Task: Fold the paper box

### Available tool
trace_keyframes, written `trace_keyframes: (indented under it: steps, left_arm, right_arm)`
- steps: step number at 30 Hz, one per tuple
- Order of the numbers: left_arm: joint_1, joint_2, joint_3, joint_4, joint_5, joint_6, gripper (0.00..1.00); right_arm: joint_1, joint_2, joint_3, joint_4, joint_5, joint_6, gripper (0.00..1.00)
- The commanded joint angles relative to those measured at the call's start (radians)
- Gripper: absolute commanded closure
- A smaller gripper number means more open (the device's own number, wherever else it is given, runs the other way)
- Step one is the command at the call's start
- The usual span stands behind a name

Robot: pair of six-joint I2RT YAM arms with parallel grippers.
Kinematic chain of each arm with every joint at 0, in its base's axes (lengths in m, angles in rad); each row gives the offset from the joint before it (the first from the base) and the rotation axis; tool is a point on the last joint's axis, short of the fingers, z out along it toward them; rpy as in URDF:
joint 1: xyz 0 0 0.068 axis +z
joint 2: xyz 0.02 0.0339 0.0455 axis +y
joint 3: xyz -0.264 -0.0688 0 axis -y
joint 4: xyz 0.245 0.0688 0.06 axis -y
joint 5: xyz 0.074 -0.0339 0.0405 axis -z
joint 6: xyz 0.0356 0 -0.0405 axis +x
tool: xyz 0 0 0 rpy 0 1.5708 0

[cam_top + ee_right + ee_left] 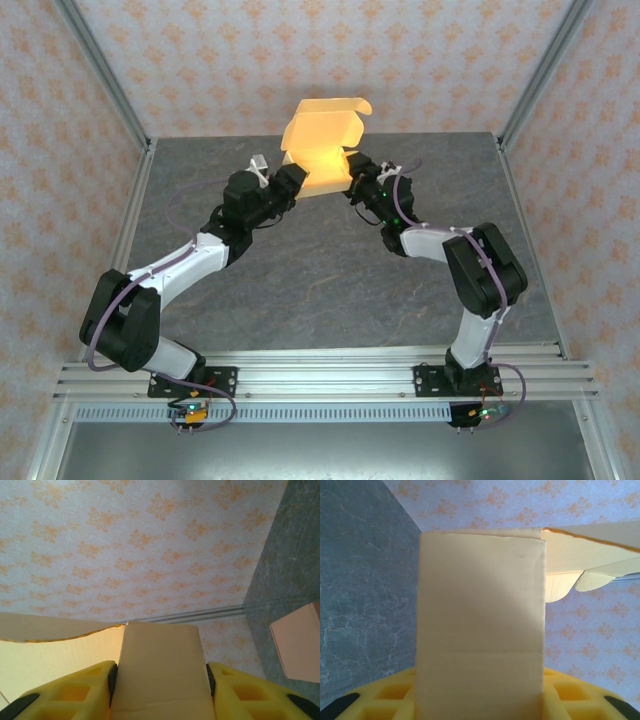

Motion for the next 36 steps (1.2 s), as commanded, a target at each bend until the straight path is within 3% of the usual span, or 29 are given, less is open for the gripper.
trace_keyframes:
  steps: [1,7,12,16,20,28,32,34,36]
  left_arm:
    - [-0.005,-0.030,0.004,0.035,-0.016,0.056,0.67]
    - [0.015,0.048,-0.006,0.030,-0.015,0.111,0.66]
    - [0.012,0.172,-0.003,0.086,0.057,0.160,0.66]
    - [-0.004,0.235,-0.022,0.093,0.069,0.243,0.65]
    - [-0.022,0.305,-0.018,0.117,0.118,0.305,0.64]
    - [-0.027,0.455,-0.001,0.170,0.174,0.305,0.57]
    - [-0.028,0.481,0.031,0.081,0.170,0.379,0.43]
    - [-0.024,0.460,0.039,0.009,0.159,0.425,0.35]
    - [-0.018,0.420,0.039,-0.056,0.147,0.468,0.19]
  right_arm:
    - [-0.016,-0.046,-0.032,-0.070,-0.041,-0.109,0.50]
    - [-0.075,-0.127,-0.134,-0.123,-0.069,-0.177,0.36]
    - [-0.109,-0.267,-0.231,-0.308,-0.085,-0.395,0.31]
    - [-0.117,-0.445,-0.260,-0.566,-0.010,-0.729,0.30]
    - [-0.117,-0.570,-0.276,-0.703,0.057,-1.015,0.31]
    - [-0.141,-0.589,-0.301,-0.763,0.122,-1.181,0.32]
    - [-0.194,-0.560,-0.289,-0.747,-0.007,-1.220,0.39]
    - [-0.197,-0.554,-0.265,-0.787,0.005,-1.251,0.39]
    - [-0.212,-0.551,-0.244,-0.815,0.021,-1.264,0.37]
